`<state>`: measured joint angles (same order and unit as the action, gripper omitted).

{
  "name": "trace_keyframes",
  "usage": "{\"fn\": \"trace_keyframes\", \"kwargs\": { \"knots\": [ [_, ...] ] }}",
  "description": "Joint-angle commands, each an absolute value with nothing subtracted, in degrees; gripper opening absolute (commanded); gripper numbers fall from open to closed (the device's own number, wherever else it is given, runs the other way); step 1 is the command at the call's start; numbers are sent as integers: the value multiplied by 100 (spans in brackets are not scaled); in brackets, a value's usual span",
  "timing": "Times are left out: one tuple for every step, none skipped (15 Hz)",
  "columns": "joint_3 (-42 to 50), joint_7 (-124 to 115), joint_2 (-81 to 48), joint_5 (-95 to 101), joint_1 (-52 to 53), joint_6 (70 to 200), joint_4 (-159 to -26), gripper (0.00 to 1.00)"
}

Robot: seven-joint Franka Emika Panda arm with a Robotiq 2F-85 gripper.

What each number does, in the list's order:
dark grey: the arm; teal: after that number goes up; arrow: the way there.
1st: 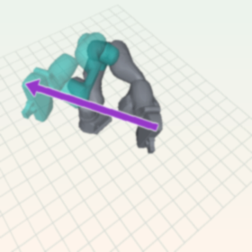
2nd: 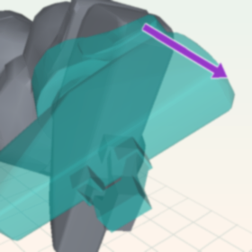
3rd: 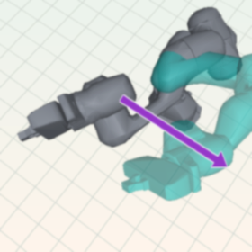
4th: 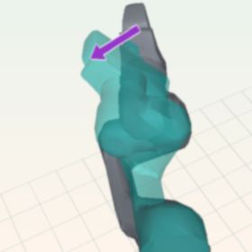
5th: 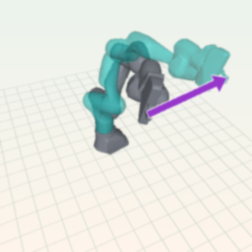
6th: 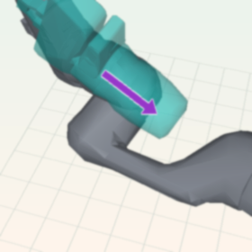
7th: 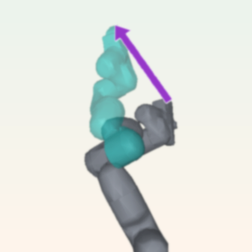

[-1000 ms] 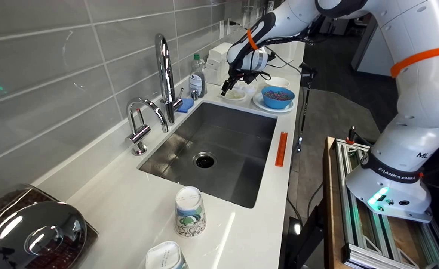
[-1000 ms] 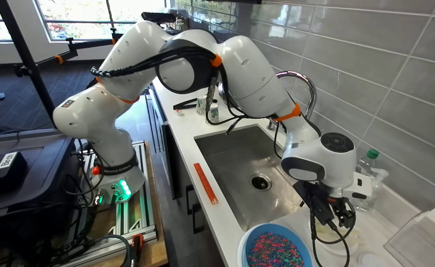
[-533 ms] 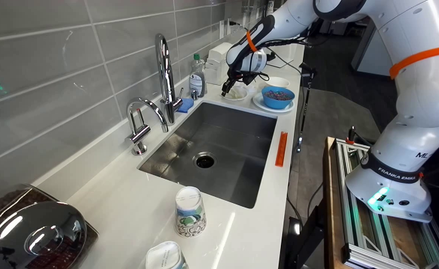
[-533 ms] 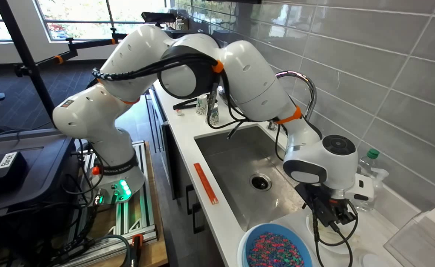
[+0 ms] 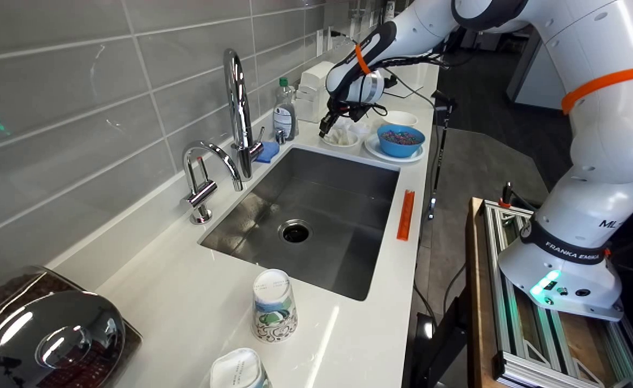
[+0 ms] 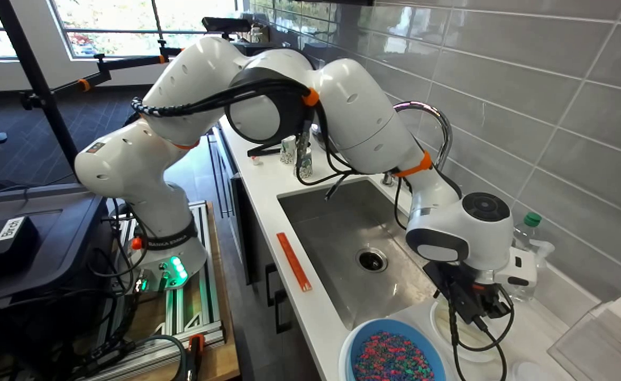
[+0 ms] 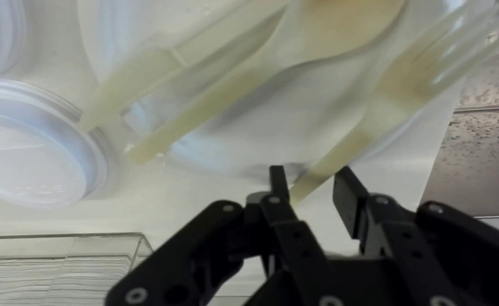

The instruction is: Put one fork on the right cup

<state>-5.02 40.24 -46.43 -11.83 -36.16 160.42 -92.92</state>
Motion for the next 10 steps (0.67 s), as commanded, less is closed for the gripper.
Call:
{"fn": "trace_keyframes", "kwargs": {
  "knots": [
    [-625, 3996, -4761, -1065, -3736, 16073, -9173, 35],
    [-602, 3950, -4739, -1066, -3716, 16081, -9192, 37],
    [-605, 3922, -4704, -1083, -3716, 16083, -9218, 36],
    [-613, 3907, -4678, -1094, -3719, 16082, -9235, 35],
    [-590, 3867, -4647, -1089, -3698, 16095, -9258, 28],
    [-547, 3804, -4625, -1072, -3664, 16100, -9276, 21],
    [-505, 3739, -4602, -1057, -3631, 16097, -9294, 13],
    [-434, 3646, -4578, -1029, -3576, 16109, -9320, 21],
    [-386, 3560, -4558, -1008, -3541, 16098, -9338, 32],
    [-334, 3469, -4549, -979, -3505, 16102, -9345, 42]
  ]
}}
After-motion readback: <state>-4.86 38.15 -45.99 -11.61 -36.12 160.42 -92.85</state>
